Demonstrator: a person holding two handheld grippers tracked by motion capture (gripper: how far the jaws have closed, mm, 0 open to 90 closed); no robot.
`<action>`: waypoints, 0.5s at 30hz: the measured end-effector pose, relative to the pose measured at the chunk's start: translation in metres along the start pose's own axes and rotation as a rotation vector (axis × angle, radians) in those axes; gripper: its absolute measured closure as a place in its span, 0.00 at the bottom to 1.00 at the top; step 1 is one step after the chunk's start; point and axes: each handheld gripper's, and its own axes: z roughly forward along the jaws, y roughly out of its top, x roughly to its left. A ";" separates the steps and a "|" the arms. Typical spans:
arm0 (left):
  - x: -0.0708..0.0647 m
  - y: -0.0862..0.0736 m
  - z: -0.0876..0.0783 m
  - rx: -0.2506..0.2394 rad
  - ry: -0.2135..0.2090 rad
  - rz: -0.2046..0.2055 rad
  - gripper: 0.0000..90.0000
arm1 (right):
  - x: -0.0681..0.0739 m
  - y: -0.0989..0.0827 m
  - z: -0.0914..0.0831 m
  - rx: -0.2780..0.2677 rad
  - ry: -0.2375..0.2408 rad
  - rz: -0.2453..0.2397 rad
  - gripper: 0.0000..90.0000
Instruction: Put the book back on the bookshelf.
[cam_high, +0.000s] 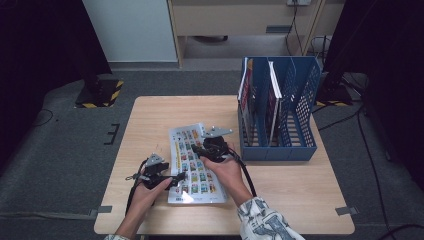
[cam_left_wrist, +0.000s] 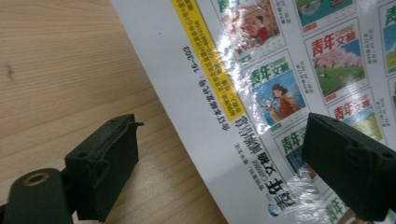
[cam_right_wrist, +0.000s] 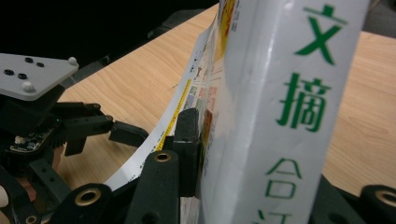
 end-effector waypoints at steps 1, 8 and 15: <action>0.000 0.000 0.000 -0.001 -0.005 -0.003 0.11 | 0.001 0.000 0.000 -0.002 0.000 0.003 0.79; 0.003 0.001 0.003 -0.008 -0.091 -0.047 0.20 | 0.003 0.004 -0.004 -0.046 0.002 -0.015 0.80; 0.008 0.003 0.001 -0.015 -0.134 -0.080 0.35 | 0.005 0.008 -0.006 -0.080 0.001 -0.033 0.80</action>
